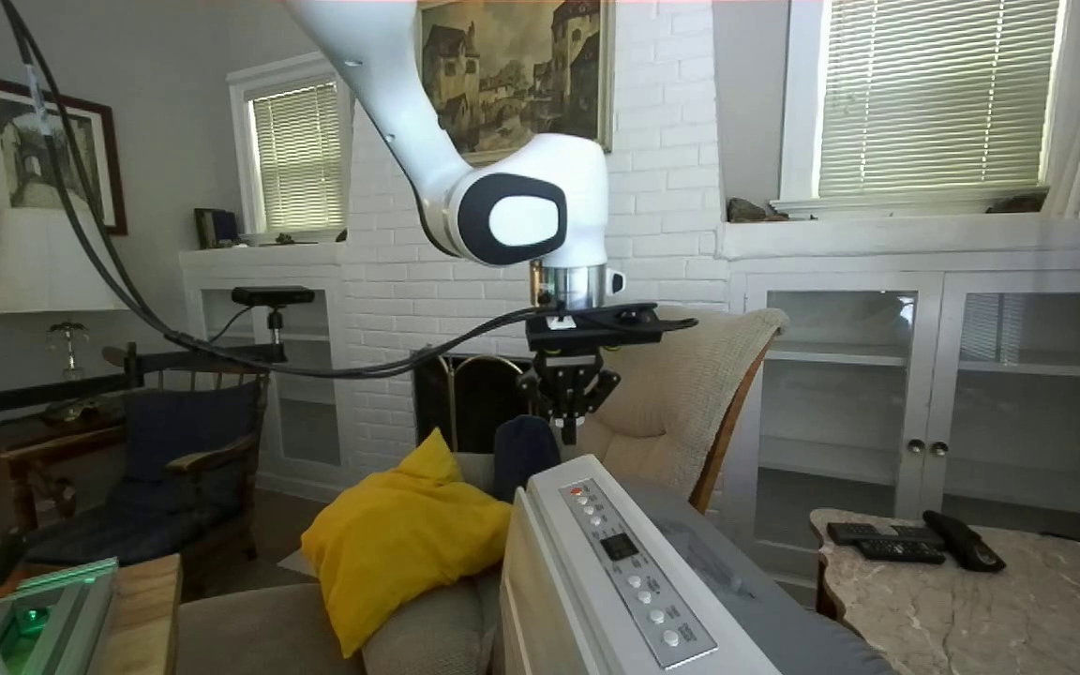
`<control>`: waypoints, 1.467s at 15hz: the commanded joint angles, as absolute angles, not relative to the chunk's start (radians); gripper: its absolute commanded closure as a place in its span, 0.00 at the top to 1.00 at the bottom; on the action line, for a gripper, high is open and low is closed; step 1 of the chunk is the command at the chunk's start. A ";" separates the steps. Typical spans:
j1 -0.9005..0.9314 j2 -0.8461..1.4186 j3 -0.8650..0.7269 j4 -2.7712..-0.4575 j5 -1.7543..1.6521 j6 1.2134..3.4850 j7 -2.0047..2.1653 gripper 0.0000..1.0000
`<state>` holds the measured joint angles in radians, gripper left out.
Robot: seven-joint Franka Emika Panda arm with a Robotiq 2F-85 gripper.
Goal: Press the button on the heater
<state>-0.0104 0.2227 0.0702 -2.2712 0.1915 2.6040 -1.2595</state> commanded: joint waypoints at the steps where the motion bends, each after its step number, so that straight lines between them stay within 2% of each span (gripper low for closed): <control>1: -0.023 0.287 0.087 -2.238 0.148 2.654 -1.254 0.00; 22: -0.019 0.385 0.093 -2.198 -0.015 2.670 -1.188 0.00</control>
<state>-0.0138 0.3677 0.0855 -2.2140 0.0312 2.6703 -1.2294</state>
